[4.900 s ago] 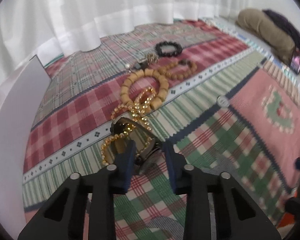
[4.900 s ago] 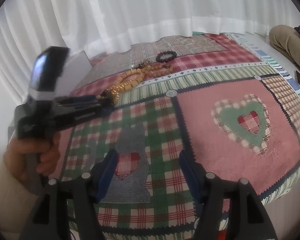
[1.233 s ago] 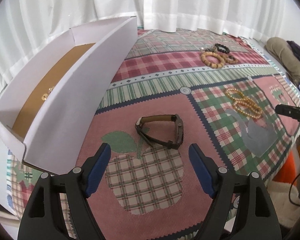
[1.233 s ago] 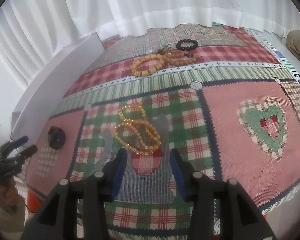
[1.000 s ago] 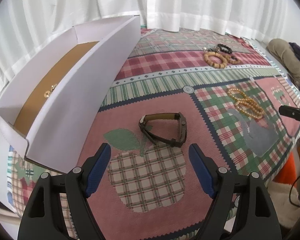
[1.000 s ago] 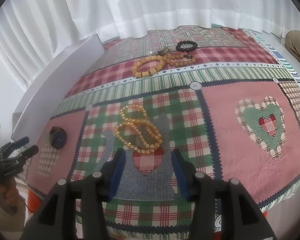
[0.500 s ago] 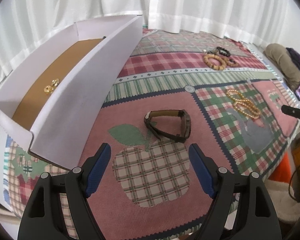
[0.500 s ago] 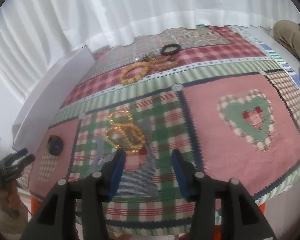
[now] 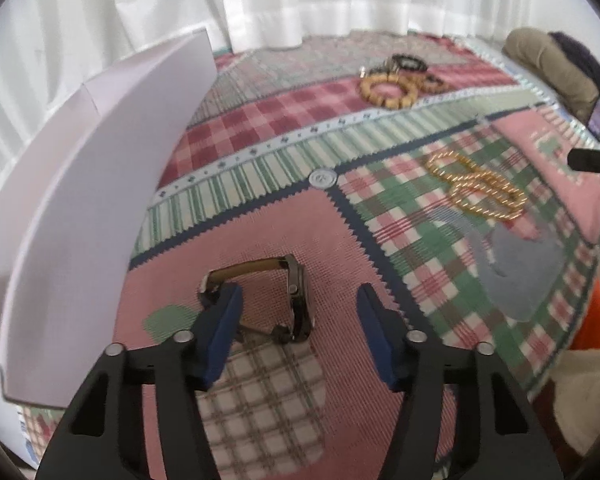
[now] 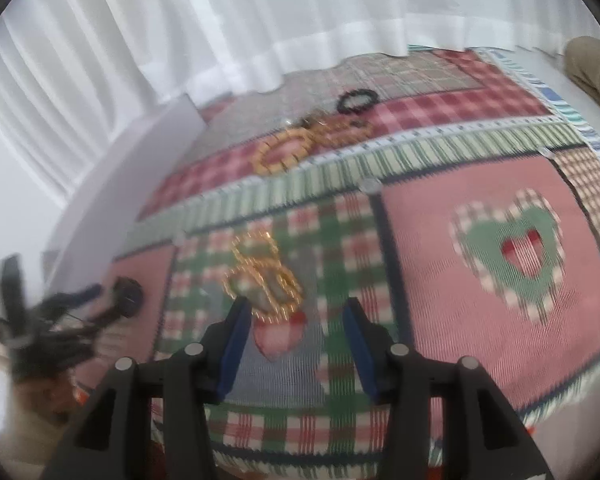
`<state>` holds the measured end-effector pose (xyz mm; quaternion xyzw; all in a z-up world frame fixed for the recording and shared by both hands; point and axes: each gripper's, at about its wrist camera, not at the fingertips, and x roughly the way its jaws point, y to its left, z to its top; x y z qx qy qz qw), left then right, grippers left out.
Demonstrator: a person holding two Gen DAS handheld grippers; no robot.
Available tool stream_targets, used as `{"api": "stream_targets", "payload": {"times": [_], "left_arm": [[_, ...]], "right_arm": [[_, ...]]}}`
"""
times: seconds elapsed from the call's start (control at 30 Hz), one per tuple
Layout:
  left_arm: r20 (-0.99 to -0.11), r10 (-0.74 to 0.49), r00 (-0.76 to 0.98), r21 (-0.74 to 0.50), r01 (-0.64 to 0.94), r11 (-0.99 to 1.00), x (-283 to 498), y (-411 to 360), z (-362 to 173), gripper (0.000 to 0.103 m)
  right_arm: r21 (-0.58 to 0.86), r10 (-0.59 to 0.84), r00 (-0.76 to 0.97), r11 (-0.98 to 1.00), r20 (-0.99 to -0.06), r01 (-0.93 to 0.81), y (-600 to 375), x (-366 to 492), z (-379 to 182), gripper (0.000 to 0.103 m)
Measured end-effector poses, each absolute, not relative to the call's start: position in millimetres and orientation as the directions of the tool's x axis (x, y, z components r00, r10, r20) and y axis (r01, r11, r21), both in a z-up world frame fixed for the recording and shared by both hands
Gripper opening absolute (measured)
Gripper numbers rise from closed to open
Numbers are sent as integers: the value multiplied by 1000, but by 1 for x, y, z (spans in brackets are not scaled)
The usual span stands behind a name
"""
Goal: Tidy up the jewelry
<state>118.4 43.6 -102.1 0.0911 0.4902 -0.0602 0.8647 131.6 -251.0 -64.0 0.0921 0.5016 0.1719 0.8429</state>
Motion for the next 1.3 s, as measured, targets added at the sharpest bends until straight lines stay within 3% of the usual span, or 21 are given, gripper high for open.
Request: {"api": "stream_targets", "payload": {"times": [0.17,0.27,0.37,0.43,0.47,0.8,0.97,1.0,1.3], "left_arm": [[-890,-19,455,68,175,982,124,43,-123,17],[-889,-46,455,35,167,985,125,44,-122,9],[-891,-53,452,19,154,988,127,46,-121,9],[-887,-58,458,11,146,989,126,48,-115,9],[-884,-61,463,7,144,990,126,49,-111,9],[-803,-137,579,-103,91,990,107,79,-15,9],[-773,-140,619,-115,80,990,101,105,27,9],[-771,-139,621,-117,77,990,101,110,33,9],[-770,-50,636,-86,-25,996,97,169,61,9]], "right_arm": [[205,358,362,895,-861,-397,-210,146,-88,49],[141,327,374,884,-868,-446,-188,155,-103,49],[81,289,379,875,-879,-477,-170,165,-119,47],[52,263,384,876,-885,-479,-166,168,-121,18],[78,277,366,878,-889,-473,-168,169,-118,16],[335,499,367,841,-785,-425,-192,164,-23,16],[336,533,393,818,-750,-468,-176,167,25,15],[345,548,393,808,-738,-478,-170,169,34,1],[303,576,398,766,-714,-566,-119,194,83,1]]}}
